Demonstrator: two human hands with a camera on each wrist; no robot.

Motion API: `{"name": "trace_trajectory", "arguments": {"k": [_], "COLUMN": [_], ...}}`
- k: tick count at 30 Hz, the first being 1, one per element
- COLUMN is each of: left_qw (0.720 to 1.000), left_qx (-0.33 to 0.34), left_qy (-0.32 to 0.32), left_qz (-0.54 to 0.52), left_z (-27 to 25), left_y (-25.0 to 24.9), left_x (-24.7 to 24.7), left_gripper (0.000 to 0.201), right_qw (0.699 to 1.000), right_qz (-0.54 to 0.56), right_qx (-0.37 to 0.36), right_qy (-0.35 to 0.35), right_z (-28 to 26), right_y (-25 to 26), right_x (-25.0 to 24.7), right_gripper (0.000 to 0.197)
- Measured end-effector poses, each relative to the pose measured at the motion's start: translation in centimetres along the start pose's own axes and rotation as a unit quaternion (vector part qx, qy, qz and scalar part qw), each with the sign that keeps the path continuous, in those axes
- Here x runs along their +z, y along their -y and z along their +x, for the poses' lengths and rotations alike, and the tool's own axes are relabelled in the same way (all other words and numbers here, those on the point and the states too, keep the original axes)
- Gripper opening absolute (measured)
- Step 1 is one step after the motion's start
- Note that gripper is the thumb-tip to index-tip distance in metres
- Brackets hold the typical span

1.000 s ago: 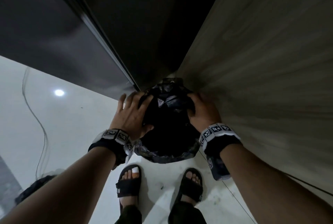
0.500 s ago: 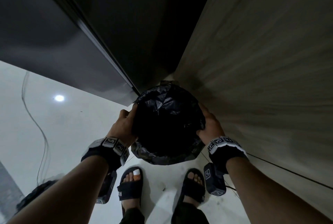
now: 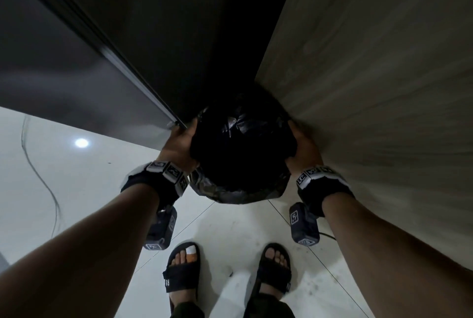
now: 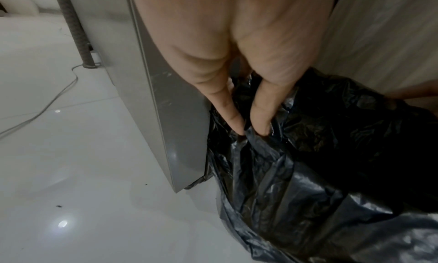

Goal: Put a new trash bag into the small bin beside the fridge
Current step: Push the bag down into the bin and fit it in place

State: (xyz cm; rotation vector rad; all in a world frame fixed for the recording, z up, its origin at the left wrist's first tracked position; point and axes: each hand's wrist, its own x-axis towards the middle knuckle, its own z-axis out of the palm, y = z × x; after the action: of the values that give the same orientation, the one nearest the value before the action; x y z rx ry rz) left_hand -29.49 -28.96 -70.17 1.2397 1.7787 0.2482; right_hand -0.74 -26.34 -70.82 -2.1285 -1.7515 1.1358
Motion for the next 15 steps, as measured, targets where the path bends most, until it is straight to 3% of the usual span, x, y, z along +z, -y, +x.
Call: {"name": "trace_trajectory", "arguments": {"k": [3, 6, 12, 15], "left_qw": [0.998, 0.997, 0.993, 0.992], "left_qx": [0.036, 0.040, 0.036, 0.034], "left_qy": [-0.037, -0.025, -0.052, -0.069], "left_qz": [0.031, 0.068, 0.099, 0.100], "left_z": [-0.1, -0.9, -2.0, -4.3], "left_y": [-1.0, -1.2, -2.4, -3.7], "left_x": [-0.1, 0.2, -0.2, -1.2], "left_gripper": [0.037, 0.062, 0.066, 0.072], "right_qw": [0.999, 1.000, 0.995, 0.992], "right_qz": [-0.005, -0.017, -0.056, -0.075], "right_qx": [-0.026, -0.013, 0.073, 0.077], "right_qy": [-0.022, -0.003, 0.040, 0.058], "right_z": [0.9, 0.4, -0.5, -2.1], "right_y": [0.4, 0.7, 2.3, 3.6], "right_x": [-0.1, -0.6, -1.5, -2.5], "right_gripper": [0.064, 0.071, 0.081, 0.079]}}
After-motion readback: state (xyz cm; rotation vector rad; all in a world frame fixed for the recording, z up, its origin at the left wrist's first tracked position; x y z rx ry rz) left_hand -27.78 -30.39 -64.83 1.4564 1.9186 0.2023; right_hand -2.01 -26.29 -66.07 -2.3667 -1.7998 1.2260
